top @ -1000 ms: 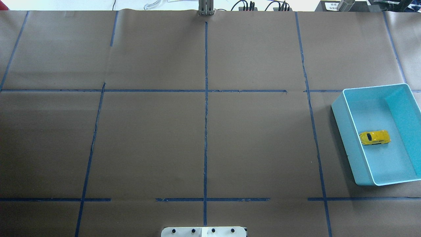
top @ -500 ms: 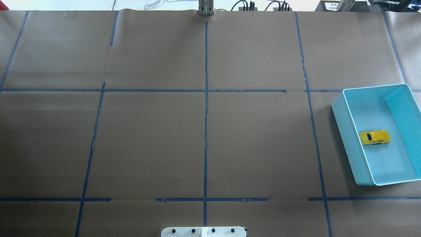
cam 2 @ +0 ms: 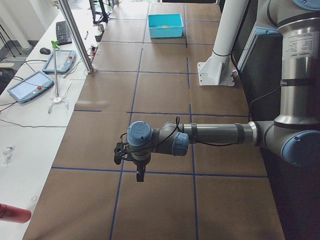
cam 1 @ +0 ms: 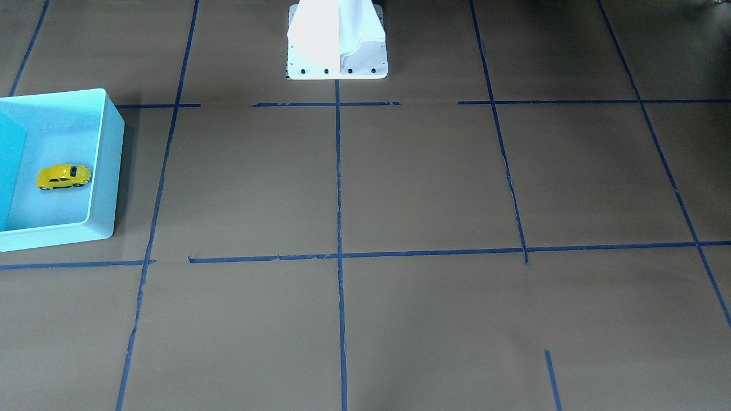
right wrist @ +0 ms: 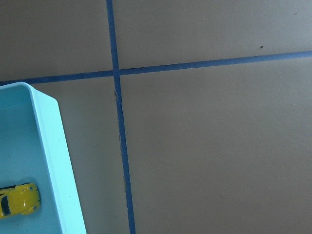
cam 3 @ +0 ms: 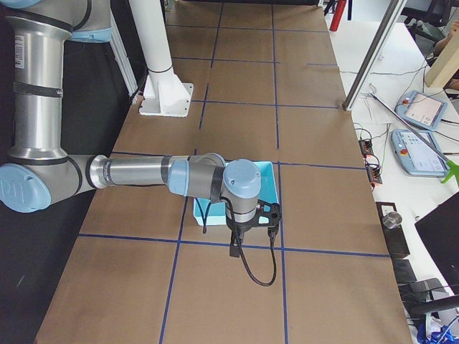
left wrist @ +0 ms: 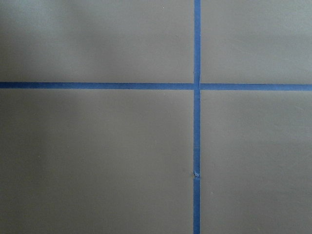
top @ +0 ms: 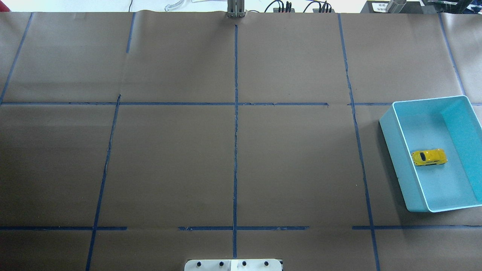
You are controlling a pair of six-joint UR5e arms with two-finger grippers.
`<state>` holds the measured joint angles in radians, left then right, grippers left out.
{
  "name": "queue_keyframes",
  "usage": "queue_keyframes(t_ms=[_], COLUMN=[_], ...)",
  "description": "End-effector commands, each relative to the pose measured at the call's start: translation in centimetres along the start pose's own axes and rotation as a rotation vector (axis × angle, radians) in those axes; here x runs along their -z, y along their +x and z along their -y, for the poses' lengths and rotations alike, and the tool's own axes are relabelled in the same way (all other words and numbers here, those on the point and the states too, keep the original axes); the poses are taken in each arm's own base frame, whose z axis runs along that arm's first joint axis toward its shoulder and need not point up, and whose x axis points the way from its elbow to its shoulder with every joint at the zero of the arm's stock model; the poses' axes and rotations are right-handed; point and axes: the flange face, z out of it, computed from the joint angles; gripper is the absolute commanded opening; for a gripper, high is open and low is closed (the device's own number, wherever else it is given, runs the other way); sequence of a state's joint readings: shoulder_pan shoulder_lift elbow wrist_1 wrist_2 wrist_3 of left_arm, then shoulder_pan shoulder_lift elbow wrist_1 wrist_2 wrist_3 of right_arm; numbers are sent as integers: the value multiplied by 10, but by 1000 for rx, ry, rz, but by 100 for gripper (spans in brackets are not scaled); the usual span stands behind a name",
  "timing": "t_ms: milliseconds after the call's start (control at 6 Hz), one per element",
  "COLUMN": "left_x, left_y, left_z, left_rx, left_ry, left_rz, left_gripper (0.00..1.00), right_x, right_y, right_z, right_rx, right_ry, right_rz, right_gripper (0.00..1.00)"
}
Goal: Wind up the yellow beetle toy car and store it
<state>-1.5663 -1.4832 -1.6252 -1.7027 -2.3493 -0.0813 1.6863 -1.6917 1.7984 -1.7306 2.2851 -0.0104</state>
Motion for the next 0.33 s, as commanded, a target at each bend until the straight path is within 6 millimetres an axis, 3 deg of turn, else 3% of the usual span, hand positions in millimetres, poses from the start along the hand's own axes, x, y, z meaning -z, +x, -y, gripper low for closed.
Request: queue_keyframes(t_ms=[0, 167], left_x=[-1, -2], left_y=[-1, -2], left_z=[0, 0], left_rx=[1, 2], left_ry=[-1, -4], left_rz=[1, 1], left_gripper=[100, 100], right_x=[3, 4], right_y=[-8, -9], right_z=[1, 1], right_rx=[23, 25], right_ry=[12, 14], right_rz=[0, 0], right_gripper=[100, 100])
